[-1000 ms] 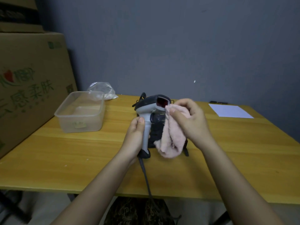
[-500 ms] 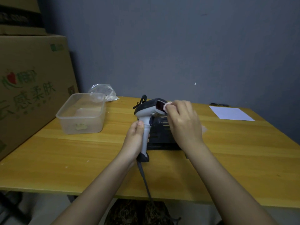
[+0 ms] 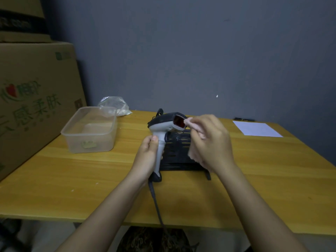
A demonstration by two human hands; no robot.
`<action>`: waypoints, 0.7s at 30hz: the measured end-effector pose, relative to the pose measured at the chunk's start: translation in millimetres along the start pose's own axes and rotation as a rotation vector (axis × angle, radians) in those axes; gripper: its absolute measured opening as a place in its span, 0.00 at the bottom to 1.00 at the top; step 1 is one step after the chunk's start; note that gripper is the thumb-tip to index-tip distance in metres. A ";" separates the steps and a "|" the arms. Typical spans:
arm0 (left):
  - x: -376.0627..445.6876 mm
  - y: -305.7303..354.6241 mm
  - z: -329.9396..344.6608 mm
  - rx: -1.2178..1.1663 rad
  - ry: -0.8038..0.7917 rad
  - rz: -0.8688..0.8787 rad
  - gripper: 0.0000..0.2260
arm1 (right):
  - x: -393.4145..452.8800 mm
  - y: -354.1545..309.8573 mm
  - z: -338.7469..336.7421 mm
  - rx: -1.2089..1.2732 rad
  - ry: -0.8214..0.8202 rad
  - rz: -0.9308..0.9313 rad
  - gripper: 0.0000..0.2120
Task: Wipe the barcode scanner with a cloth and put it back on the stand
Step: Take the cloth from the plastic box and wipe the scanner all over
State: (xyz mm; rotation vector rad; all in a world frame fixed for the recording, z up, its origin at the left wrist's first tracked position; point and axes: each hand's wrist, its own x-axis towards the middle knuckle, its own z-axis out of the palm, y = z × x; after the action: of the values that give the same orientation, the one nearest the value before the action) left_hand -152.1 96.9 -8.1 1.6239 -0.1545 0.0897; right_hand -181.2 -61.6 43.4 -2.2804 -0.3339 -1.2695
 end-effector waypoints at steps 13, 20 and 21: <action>-5.4 1.7 -4.2 0.041 0.058 0.110 0.12 | -1.3 0.4 9.6 0.049 -0.015 -0.016 0.06; -5.0 1.1 0.5 -0.060 0.036 0.034 0.14 | -14.5 3.9 18.7 0.331 -0.143 0.095 0.13; -3.8 -0.1 -0.7 -0.046 0.042 0.033 0.15 | -15.4 5.6 17.7 0.352 -0.188 0.101 0.14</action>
State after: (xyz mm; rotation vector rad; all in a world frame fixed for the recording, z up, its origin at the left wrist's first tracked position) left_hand -155.8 97.8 -8.7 1.5723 -0.1501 0.1447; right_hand -174.2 -56.3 20.9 -2.0853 -0.4623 -0.8697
